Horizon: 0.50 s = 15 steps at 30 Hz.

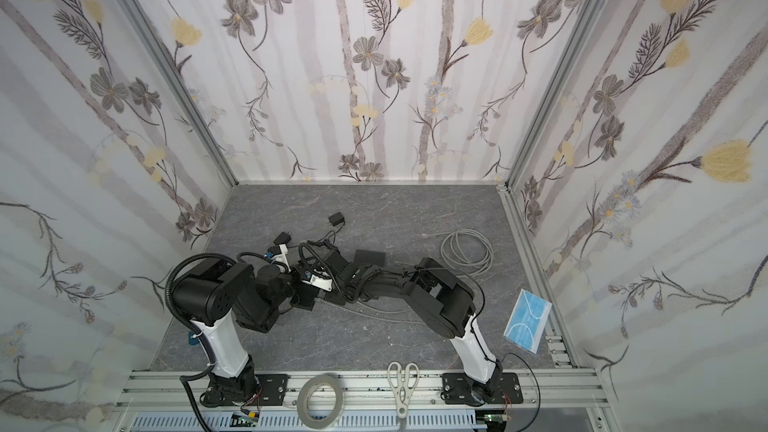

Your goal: Insert the plug into the switch port

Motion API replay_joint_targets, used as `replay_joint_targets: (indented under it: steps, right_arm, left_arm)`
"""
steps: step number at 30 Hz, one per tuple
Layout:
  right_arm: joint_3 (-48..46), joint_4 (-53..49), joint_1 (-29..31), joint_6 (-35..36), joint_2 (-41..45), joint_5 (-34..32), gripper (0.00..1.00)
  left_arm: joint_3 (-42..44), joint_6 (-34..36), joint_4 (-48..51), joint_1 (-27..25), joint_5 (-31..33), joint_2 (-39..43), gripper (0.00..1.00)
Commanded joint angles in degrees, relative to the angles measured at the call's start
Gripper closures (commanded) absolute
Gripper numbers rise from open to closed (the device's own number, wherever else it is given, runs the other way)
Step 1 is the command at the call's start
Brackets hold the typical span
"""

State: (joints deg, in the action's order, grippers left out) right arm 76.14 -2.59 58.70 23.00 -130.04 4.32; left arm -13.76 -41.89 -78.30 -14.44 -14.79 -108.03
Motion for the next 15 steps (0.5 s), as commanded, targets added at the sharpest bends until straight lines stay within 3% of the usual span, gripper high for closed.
replay_joint_targets:
  steps: [1, 6, 10, 15]
  right_arm:
    - [1.9, 36.3, 2.4, 1.0, -3.7, 12.0, 1.00]
    - [1.7, 47.1, 2.5, -8.6, -5.0, 7.6, 1.00]
    - [-5.1, 57.3, 2.6, -11.3, -3.5, 3.5, 1.00]
    - [-12.6, 61.3, 1.1, -12.9, -0.6, 10.1, 1.00]
  left_arm:
    - [0.7, -11.7, 30.6, -3.1, -25.8, -2.5, 0.29]
    - [0.7, -11.9, 30.2, -3.2, -25.9, -2.7, 0.29]
    - [0.8, -11.8, 30.2, -3.1, -25.8, -2.7, 0.29]
    - [0.7, -11.9, 29.9, -3.1, -26.2, -3.1, 0.29]
